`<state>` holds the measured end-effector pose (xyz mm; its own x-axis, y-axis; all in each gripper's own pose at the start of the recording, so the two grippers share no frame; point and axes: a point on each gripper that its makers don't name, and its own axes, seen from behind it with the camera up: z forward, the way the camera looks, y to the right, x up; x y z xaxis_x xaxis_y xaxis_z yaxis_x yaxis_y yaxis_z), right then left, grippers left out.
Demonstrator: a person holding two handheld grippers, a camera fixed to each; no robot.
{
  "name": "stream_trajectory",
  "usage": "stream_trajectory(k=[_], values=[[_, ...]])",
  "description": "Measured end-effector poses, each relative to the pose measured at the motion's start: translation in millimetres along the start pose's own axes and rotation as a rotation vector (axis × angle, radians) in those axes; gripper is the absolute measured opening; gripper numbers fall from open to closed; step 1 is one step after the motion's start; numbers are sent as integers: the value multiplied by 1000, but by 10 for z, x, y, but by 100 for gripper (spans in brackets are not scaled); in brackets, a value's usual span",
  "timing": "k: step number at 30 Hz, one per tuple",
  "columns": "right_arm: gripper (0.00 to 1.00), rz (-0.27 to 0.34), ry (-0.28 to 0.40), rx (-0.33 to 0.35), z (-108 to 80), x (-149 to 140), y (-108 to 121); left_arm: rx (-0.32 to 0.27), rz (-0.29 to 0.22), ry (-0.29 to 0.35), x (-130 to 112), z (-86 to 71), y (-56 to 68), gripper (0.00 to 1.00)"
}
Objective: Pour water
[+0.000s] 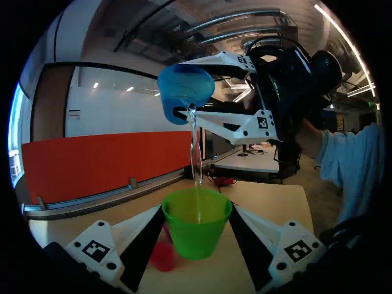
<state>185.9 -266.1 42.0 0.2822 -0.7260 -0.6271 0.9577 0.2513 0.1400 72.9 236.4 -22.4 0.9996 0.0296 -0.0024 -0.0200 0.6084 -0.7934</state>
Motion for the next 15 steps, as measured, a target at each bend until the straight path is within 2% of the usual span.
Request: stream_trajectory(k=[15], values=[[92, -90, 3, -27, -9, 45, 153, -6, 7, 4, 27, 11, 45, 88]])
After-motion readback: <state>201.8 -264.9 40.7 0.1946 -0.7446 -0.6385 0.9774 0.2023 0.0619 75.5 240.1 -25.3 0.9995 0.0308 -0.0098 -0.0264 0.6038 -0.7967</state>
